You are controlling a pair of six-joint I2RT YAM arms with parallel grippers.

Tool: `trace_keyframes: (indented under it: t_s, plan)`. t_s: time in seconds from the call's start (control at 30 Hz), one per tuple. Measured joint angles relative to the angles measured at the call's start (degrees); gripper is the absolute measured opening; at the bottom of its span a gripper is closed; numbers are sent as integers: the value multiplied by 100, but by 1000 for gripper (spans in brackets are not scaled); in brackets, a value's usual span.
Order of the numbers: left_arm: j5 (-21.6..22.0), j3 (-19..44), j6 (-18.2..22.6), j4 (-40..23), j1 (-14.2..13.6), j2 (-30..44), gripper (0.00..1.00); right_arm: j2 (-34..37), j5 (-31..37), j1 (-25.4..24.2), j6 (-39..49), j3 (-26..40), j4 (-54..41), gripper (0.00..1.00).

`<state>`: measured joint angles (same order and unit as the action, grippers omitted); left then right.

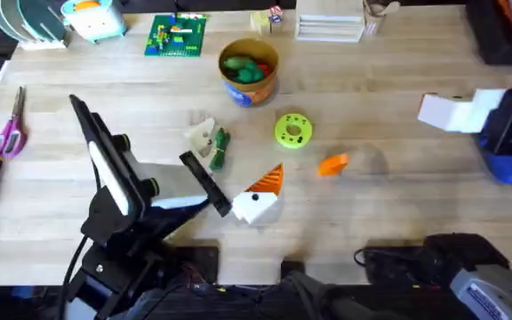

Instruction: Pick up the gripper from the table and insert it into the empty holder that is missing its gripper. Then pick up a screw, insert it into the mounting hole, and use the screwdriver to tighten it. Finally, clean up the table by picking up the vegetable and placing it into the bucket.

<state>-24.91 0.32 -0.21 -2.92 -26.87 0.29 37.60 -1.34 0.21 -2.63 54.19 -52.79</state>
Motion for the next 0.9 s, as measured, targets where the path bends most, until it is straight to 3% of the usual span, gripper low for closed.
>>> trace_keyframes:
  t_s: [0.9]
  plan:
    - [-145,2,-24,0,0,7,993,0,0,0,0,0,-1,991]
